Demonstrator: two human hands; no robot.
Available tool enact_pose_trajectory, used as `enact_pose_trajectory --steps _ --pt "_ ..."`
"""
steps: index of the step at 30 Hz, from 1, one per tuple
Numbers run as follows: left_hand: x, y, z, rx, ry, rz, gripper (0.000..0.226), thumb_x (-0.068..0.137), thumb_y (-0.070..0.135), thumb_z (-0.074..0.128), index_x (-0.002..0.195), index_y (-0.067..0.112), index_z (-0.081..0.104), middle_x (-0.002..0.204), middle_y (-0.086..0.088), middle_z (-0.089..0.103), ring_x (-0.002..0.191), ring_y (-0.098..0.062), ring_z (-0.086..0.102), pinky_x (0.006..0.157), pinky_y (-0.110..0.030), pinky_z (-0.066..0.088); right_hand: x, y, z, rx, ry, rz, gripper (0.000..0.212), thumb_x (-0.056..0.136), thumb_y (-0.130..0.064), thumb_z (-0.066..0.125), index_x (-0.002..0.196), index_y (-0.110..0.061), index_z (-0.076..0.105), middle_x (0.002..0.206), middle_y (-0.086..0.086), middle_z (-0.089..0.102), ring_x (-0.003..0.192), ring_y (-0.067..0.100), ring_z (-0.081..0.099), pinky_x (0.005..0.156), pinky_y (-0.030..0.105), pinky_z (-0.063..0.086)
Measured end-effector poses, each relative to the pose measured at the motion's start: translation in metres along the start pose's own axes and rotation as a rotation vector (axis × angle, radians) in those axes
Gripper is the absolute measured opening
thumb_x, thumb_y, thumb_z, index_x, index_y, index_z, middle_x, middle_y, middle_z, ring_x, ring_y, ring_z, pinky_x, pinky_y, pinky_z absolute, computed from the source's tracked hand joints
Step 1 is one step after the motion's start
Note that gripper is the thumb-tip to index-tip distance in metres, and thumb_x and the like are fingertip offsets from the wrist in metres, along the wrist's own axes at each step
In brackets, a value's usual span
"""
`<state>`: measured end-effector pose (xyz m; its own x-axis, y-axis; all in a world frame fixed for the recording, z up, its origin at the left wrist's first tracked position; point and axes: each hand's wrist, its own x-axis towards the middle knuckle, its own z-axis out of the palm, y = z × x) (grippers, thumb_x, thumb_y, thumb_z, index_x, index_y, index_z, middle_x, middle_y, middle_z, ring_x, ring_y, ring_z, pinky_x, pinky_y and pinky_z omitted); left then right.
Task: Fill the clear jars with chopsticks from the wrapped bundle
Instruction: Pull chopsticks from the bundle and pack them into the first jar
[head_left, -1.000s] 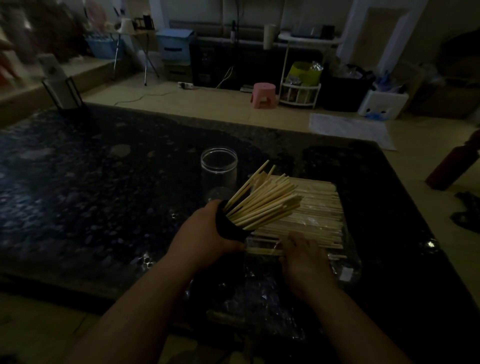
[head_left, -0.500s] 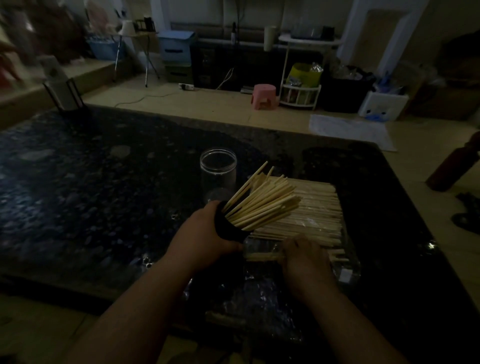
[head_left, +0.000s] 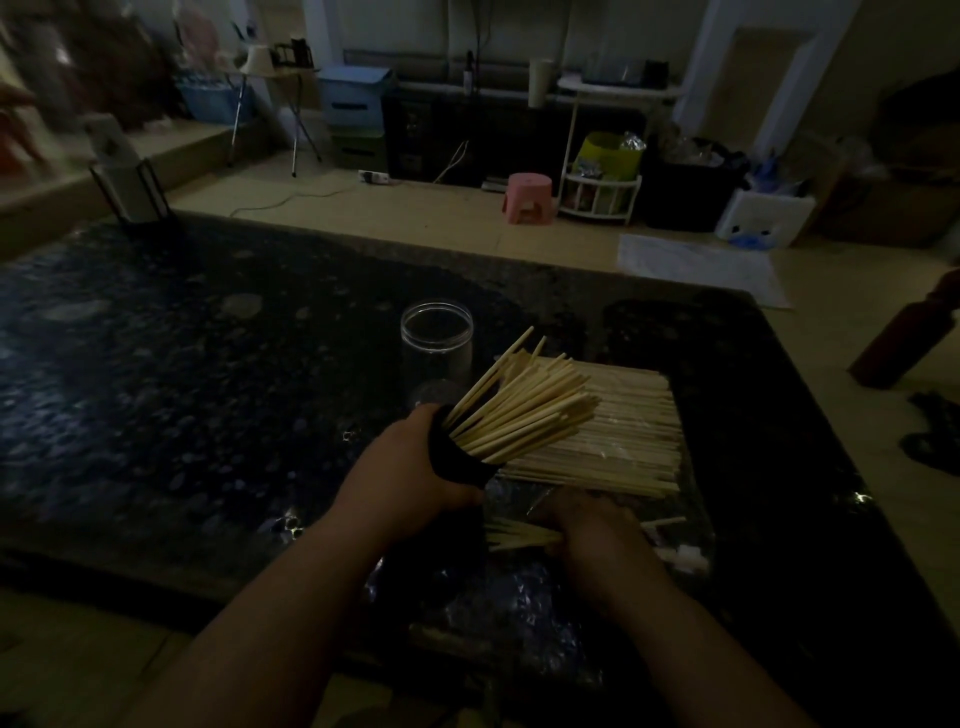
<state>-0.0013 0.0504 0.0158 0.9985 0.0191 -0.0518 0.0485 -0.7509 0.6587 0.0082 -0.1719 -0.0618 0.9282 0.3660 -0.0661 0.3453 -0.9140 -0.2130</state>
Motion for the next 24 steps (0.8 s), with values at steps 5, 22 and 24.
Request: enact_pose_trajectory --steps 5,22,24 --pt "-0.001 0.001 0.0 0.009 -0.001 0.009 0.089 0.062 0.035 0.088 0.138 0.03 0.042 0.127 0.007 0.057 0.106 -0.008 0.053 0.084 -0.02 0.039 -0.007 -0.002 0.005 -0.095 -0.026 -0.002 0.036 0.077 -0.029 0.07 0.111 -0.02 0.063 0.107 0.005 0.061 0.095 0.03 0.059 0.078 0.033 0.045" --pt "-0.001 0.002 0.002 0.005 0.004 -0.023 0.096 0.056 0.038 0.09 0.139 0.029 0.042 0.125 0.008 0.057 0.108 -0.01 0.054 0.09 -0.026 0.044 -0.03 -0.026 -0.056 -0.093 0.021 -0.024 0.029 0.092 -0.047 0.046 0.106 -0.026 0.058 0.111 0.002 0.064 0.103 0.027 0.06 0.079 0.033 0.045" --pt "-0.001 0.002 0.002 0.009 0.012 -0.023 0.096 0.055 0.037 0.09 0.138 0.03 0.042 0.121 0.009 0.058 0.1 -0.006 0.051 0.086 -0.024 0.043 -0.033 -0.028 -0.066 -0.149 0.067 -0.039 0.03 0.088 -0.047 0.046 0.101 -0.023 0.06 0.105 0.003 0.066 0.099 0.027 0.061 0.074 0.031 0.043"
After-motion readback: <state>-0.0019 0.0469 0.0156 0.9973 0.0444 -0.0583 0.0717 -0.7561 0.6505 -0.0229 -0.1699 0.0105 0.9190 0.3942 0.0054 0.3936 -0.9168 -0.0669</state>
